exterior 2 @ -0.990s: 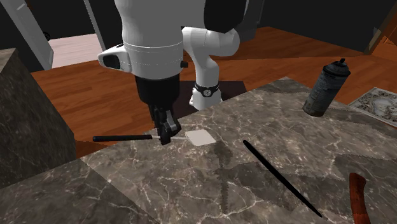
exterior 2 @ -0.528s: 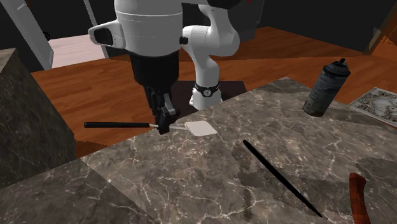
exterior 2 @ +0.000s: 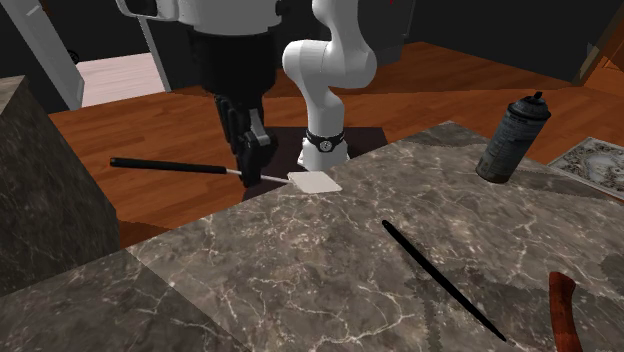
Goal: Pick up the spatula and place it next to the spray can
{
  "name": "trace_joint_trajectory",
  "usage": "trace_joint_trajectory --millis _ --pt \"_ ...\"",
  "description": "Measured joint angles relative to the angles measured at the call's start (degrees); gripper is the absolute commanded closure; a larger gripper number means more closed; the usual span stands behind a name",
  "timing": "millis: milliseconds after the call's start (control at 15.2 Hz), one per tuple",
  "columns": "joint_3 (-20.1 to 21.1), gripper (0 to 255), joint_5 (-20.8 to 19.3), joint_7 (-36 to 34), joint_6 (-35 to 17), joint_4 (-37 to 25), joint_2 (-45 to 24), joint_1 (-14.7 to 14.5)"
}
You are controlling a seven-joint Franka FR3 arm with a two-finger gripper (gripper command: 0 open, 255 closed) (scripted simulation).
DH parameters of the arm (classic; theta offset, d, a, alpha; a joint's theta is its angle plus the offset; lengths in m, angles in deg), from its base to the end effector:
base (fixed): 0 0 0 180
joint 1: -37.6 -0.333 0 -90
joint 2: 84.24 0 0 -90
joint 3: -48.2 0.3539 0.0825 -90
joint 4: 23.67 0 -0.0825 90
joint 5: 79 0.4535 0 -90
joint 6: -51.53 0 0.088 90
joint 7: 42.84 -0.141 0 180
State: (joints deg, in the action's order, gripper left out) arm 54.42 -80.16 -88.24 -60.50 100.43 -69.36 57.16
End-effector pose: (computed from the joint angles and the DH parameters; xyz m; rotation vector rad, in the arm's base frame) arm 0.5248 -0.1241 0.4875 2.7120 -1.5188 0.0909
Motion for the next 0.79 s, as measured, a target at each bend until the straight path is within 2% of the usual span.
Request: trace_joint_trajectory --millis 792 --pt "0.0 255 0.1 0.3 9.3 -8.8 0.5 0.0"
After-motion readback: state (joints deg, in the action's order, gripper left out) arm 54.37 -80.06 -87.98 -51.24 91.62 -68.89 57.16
